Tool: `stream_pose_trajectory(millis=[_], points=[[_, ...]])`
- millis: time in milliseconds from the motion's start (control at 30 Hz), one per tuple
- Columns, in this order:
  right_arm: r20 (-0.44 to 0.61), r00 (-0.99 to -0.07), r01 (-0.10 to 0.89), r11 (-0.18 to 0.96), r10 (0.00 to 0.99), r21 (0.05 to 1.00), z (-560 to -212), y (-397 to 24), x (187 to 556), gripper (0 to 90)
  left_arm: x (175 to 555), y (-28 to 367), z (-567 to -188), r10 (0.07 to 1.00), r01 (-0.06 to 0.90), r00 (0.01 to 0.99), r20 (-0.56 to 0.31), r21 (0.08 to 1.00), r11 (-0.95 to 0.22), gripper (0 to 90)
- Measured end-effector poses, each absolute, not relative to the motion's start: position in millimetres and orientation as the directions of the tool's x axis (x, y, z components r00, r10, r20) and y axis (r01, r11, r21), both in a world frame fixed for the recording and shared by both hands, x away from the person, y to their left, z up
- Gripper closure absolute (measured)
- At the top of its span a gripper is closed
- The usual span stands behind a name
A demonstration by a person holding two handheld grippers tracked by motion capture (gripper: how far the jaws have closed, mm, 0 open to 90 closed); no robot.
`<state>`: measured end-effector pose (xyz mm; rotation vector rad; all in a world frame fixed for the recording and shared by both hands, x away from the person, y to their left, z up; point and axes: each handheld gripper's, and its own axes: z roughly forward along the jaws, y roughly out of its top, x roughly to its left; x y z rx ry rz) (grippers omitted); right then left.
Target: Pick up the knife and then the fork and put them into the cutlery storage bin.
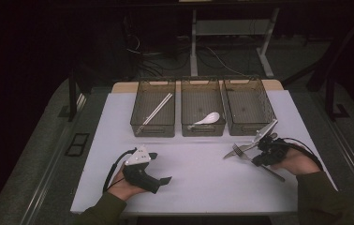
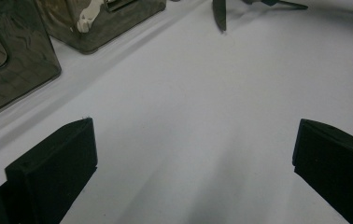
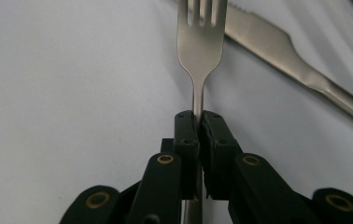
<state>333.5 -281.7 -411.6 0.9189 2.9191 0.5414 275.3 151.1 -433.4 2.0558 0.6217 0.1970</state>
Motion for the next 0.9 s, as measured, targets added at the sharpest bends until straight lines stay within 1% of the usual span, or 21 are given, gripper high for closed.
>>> stream_pose_trajectory(millis=[133, 433, 667, 900], points=[[0.088, -0.808, 0.561, 0.718, 0.582, 0.412, -404, -290, 331, 85.0, 275, 151, -433, 0.503, 0.352, 0.857, -0.107, 0.836, -0.421, 0.0], [0.133, -0.758, 0.572, 0.552, 0.639, 0.606, -383, -312, 327, 85.1, 276, 152, -433, 0.504, 0.355, 0.856, -0.114, 0.838, -0.415, 0.0], [0.170, -0.704, 0.576, 0.415, 0.689, 0.705, -372, -329, 327, 85.1, 276, 153, -433, 0.504, 0.356, 0.856, -0.115, 0.839, -0.412, 0.0], [0.191, -0.665, 0.554, 0.305, 0.722, 0.775, -363, -341, 331, 85.1, 277, 153, -433, 0.505, 0.353, 0.855, -0.113, 0.841, -0.410, 0.0]])
